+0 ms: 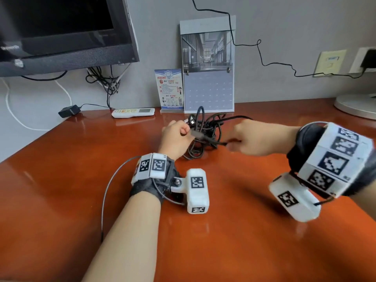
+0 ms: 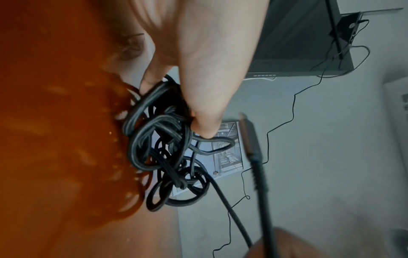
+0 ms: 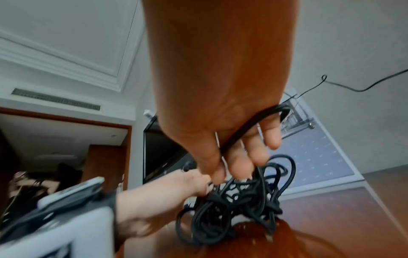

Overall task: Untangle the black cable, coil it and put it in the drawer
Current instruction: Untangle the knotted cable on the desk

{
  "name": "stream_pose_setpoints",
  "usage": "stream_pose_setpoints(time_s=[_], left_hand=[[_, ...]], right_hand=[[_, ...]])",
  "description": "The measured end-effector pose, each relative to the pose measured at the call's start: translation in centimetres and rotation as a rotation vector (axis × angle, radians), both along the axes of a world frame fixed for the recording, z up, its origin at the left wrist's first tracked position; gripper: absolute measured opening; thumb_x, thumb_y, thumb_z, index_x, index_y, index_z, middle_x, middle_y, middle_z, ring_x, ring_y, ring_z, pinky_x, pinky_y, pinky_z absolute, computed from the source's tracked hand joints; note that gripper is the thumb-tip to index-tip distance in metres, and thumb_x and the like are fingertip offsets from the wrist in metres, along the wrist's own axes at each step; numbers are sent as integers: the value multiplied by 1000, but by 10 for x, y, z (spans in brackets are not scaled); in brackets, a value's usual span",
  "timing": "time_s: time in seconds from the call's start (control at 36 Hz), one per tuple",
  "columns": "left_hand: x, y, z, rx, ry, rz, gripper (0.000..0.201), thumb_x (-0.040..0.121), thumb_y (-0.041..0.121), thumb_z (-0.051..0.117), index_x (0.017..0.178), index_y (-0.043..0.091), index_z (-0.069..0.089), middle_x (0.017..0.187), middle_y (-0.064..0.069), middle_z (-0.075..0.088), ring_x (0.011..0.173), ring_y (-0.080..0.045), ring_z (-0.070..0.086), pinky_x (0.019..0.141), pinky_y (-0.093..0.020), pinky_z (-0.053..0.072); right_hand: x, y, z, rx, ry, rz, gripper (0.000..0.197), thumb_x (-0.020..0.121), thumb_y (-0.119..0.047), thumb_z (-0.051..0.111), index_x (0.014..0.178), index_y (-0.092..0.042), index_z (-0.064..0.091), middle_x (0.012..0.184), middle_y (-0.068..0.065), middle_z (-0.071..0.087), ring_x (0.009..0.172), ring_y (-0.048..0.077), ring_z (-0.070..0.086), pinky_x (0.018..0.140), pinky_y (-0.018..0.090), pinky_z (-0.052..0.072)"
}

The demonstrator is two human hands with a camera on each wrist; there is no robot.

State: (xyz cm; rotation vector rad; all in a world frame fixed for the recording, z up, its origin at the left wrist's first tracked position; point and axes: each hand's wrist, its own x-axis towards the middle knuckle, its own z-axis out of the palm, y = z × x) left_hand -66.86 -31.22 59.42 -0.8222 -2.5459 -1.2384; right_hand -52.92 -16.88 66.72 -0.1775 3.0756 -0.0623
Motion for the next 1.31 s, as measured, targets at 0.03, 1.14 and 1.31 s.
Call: stream_pose_setpoints(time_s=[0.03,1.14,1.31], left_hand=[[1,0,0,-3,-1,1,8,88,16,59,82,19,54,79,12,40,104,-29,50,90,-32,39],[30,-18,32,86,-111,-346,59,66,21,54,118,37,32,123,8,34,108,-6,37,82,-9,29],[30,-24,35,-239,11,-232,47,68,20,66,99,18,32,108,3,22,109,-12,24,83,-18,27]], right_hand=[[-2,3,1,-92,59,8,32,95,-17,49,64,-23,48,61,-5,47,55,10,43,53,25,34],[-54,31,1,-1116,148,-434,22,95,-6,47,103,-17,64,112,4,58,99,18,54,69,24,47],[-47,12,-9,-776,94,-228,34,88,-4,50,74,-28,69,85,5,60,79,20,48,68,27,40]])
